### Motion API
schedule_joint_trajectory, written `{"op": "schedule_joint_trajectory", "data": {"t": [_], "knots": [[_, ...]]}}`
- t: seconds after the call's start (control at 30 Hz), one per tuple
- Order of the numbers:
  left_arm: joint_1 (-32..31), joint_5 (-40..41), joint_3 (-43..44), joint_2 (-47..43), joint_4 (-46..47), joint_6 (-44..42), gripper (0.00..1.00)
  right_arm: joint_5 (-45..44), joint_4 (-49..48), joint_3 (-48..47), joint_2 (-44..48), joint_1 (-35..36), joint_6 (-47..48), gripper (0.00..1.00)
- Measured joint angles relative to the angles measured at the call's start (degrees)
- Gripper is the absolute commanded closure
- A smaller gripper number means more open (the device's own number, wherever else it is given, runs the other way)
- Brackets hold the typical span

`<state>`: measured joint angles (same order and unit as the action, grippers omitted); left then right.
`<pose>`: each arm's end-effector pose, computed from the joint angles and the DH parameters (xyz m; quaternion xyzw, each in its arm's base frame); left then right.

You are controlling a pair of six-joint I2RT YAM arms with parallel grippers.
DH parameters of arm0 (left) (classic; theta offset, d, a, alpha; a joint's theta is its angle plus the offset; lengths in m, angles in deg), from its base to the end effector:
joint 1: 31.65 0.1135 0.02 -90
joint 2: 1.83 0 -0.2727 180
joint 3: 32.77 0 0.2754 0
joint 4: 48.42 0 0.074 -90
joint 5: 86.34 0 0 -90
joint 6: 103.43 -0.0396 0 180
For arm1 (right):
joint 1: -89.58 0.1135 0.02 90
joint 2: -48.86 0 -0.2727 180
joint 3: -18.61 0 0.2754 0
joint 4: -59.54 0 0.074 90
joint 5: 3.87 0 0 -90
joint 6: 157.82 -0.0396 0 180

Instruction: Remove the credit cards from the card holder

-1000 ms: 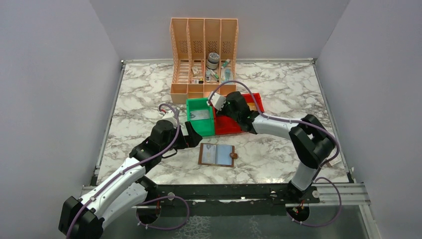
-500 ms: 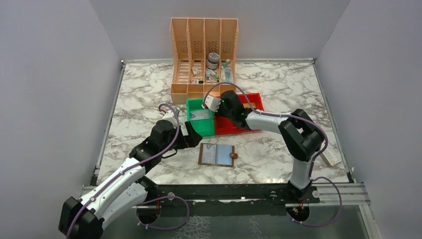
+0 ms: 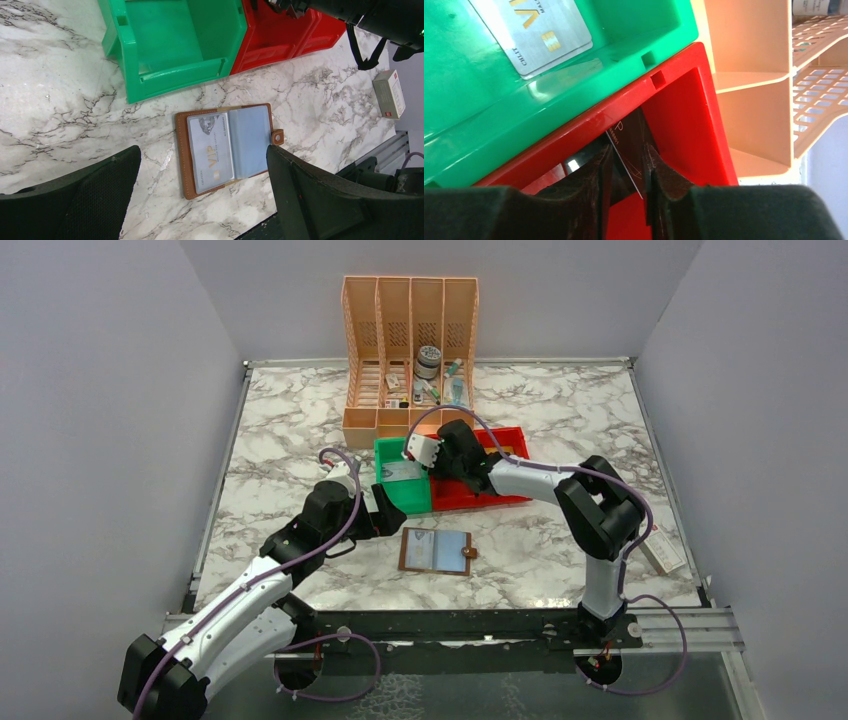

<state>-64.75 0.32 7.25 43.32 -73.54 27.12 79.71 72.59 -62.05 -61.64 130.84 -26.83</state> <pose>0.1663 -0.1112 0.2250 -0.0418 0.8659 -0.3187 0.3834 0.3318 0.2852 0.1548 -0.5851 0.7041 -0.0504 0.3991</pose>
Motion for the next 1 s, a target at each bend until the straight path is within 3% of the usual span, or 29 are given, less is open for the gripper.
{"op": "schedule_joint_trajectory", "data": {"t": [0.1, 0.37, 0.67, 0.83, 1.0], "knots": [[0.00, 0.00, 0.00, 0.00, 0.00, 0.00, 0.01, 1.05, 0.63, -0.02, 0.00, 0.00, -0.50, 0.64], [0.00, -0.04, 0.00, -0.02, 0.00, 0.00, 0.01, 4.70, 1.79, 0.13, 1.75, -0.11, -5.22, 0.62], [0.00, -0.09, 0.00, -0.37, -0.02, 0.02, 0.01, 6.23, 4.50, -0.72, 9.90, -2.21, -33.55, 0.93], [0.00, -0.22, -0.02, -0.35, 0.00, 0.04, 0.01, 8.87, 11.80, -1.99, 8.72, -3.13, -46.77, 0.94], [0.00, -0.48, 0.00, -0.09, 0.07, 0.26, 0.01, 10.80, 16.74, -2.82, 5.62, -2.99, -52.43, 0.97]]}}
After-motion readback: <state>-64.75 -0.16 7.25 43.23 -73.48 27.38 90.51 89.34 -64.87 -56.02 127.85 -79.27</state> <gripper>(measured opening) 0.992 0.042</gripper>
